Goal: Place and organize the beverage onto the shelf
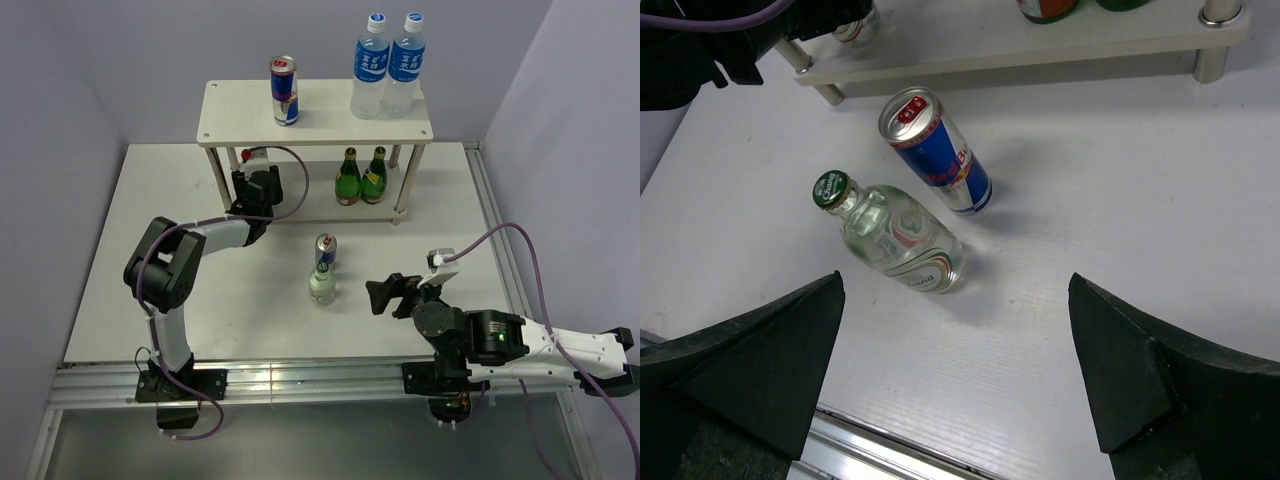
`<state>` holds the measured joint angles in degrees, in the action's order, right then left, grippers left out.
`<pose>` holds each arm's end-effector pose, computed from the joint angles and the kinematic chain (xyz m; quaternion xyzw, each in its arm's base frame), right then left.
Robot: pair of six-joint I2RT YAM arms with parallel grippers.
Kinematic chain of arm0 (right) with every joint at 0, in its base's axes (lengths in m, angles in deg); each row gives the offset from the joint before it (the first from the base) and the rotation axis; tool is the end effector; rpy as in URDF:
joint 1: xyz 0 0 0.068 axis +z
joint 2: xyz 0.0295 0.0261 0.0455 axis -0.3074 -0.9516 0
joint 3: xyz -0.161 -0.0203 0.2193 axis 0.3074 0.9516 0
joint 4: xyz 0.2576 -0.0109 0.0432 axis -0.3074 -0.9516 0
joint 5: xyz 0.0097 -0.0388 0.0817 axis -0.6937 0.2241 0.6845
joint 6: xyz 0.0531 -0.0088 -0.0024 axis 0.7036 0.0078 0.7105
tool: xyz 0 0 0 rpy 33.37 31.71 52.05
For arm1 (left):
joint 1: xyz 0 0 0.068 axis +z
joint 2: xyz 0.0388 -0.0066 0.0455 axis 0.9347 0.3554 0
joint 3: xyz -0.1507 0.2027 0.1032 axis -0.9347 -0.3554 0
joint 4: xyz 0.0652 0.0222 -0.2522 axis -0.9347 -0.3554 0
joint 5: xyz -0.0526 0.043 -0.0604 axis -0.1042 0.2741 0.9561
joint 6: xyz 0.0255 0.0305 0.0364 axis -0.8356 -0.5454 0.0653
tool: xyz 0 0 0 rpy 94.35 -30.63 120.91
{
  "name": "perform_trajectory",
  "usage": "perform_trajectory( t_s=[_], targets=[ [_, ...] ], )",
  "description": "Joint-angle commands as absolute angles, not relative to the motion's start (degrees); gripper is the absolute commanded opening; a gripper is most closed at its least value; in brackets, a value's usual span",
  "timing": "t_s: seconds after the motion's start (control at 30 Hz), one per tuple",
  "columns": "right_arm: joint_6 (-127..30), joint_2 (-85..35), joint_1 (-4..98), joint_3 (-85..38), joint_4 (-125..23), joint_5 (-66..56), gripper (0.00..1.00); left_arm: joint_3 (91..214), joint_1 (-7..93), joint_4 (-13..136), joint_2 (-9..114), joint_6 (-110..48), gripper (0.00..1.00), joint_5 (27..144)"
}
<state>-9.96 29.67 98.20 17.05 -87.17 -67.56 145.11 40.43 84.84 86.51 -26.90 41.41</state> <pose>0.0456 0.0943 0.2837 -0.0037 0.7967 0.2281 0.5596 0.3797 -0.1846 0.1986 -0.0879 0.7923 0.0239 0.6032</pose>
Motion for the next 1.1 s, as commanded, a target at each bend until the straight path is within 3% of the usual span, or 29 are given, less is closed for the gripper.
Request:
perform_trajectory(
  t_s=[0.0, 0.1, 0.17, 0.27, 0.8, 0.9, 1.07],
  targets=[
    [-9.4, 29.7, 98.6, 17.4, -87.0, -70.1, 1.00, 147.4, 40.6, 89.7, 85.6, -27.4, 0.69, 42.0],
    [-9.1, 29.7, 98.7, 17.5, -87.3, -70.1, 1.00, 146.5, 40.7, 89.5, 85.2, -26.6, 0.77, 42.2],
    [-9.0, 29.8, 98.6, 17.5, -87.4, -70.1, 1.00, 145.5, 40.6, 89.5, 84.7, -26.0, 0.89, 42.2],
    [-8.8, 30.0, 98.7, 17.5, -87.4, -70.2, 1.00, 144.4, 40.6, 89.2, 83.0, -25.6, 0.99, 41.9],
    [-8.1, 31.7, 98.7, 18.0, -88.0, -70.9, 1.00, 128.4, 35.7, 79.0, 63.1, -17.3, 0.99, 40.7],
    [-8.0, 31.6, 98.6, 18.0, -88.1, -71.3, 1.00, 124.2, 31.1, 74.1, 57.3, -13.8, 0.98, 37.0],
    [-7.4, 31.4, 98.6, 17.8, -88.6, -71.3, 1.00, 116.2, 12.5, 64.2, 49.3, -1.9, 0.98, 29.5]
  ],
)
